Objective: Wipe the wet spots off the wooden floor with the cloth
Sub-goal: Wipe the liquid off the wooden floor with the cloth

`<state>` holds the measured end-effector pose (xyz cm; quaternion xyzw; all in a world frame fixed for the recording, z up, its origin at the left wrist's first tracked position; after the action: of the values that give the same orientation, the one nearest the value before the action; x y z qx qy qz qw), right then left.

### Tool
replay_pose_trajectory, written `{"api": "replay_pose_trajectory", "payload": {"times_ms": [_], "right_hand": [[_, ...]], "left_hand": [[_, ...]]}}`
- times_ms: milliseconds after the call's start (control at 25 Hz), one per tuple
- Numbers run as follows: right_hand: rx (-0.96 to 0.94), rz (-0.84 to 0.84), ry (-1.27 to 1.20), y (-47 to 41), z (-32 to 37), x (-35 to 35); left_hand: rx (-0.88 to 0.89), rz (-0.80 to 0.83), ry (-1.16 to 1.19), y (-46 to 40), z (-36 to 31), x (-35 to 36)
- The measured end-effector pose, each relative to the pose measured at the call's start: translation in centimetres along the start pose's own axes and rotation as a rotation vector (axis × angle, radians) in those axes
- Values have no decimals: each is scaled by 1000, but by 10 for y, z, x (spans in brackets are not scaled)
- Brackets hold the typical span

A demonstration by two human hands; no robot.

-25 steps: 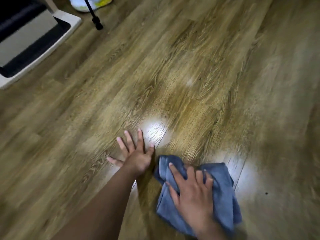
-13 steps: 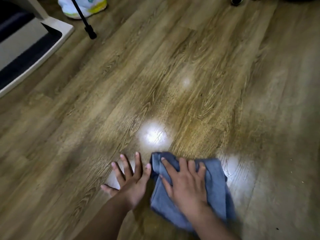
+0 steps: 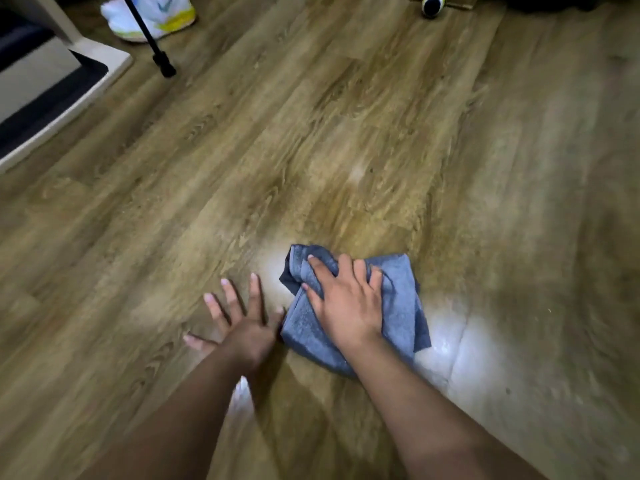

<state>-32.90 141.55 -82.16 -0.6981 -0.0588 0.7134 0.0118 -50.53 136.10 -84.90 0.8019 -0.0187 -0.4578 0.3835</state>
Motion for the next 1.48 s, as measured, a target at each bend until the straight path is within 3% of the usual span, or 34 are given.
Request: {"api": "replay_pose_trajectory", "payload": {"times_ms": [120,200,400,520,600,720,800,1160,1480], "right_hand": [[59,22,4,89,-37,-8],[91,35,32,147,-70,-12],[116,120,124,219,-158,-19],[353,104,117,201,-250,-23],[425,96,132,174,-294,-24],[452,59,133,117,-340,-23],[480,18,141,77,-377,-18],[506,40,144,-87,-473,7],[429,21,148,-45,-422,-4]], "left_hand": [[20,-108,10,9,-3,0],[168,-140,3,18,-30,20],[554,82,-121,57,-150,112],[703,154,-270,70,-219,146],[638,210,-293,60,-257,150],[321,267,-121,29,-280,146],[231,253,-147,20,-283,151],[222,276,-191,24,-285,158],[217,283,-180,19,-286,159]]}}
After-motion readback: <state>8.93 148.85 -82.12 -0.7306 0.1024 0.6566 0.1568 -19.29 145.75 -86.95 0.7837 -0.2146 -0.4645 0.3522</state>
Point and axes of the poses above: each hand's wrist, its own y-axis away from the middle knuckle, its own x-axis out of the palm, z = x × y, the point moved 8 cm from there along -y, towards the middle knuckle, and after that the axes turned 11 degrees about y, right-handed, at the moved point
